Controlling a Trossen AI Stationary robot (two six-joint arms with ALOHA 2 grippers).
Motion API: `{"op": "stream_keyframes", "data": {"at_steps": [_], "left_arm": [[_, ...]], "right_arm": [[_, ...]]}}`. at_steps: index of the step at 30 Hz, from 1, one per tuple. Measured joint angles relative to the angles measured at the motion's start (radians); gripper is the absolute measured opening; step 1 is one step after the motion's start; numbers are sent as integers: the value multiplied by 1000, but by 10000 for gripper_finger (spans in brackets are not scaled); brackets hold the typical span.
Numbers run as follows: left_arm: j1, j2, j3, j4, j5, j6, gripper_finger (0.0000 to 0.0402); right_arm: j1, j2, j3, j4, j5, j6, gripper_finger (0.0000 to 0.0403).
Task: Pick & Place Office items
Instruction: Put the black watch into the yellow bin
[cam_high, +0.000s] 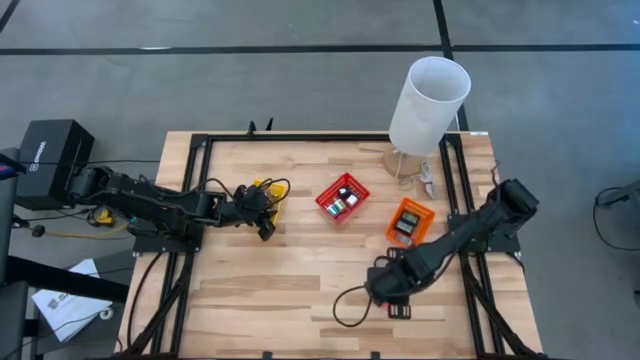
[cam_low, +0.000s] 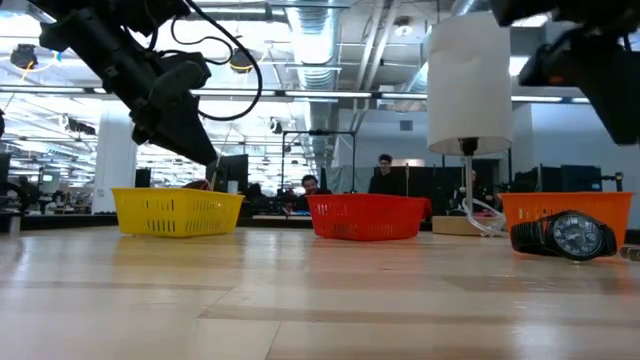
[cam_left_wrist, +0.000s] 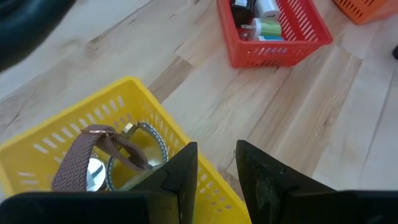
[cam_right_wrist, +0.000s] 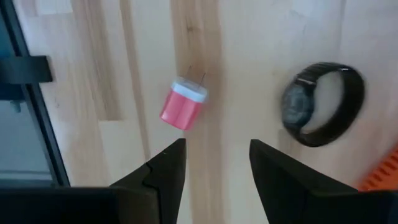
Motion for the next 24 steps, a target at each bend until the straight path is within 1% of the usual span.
{"op": "stream_keyframes", "data": {"at_steps": [3,6,9,15,21,24], "left_arm": [[0,0,0,4,0,0,104],[0,0,0,8,0,0,104],[0,0,0,13,0,0,104],[0,0,0,21,0,1,104],[0,0,0,25,0,2,104],[0,0,0,29,0,2,104]], "right_arm": [[29,0,-12,61,2,73,169],[48,0,-12,115,1,190,169],[62,0,-12,136,2,268,169],[74,2,-13,137,14,326,169],[72,2,-13,142,21,329,169],[73,2,-13,151,60,329,169]]}}
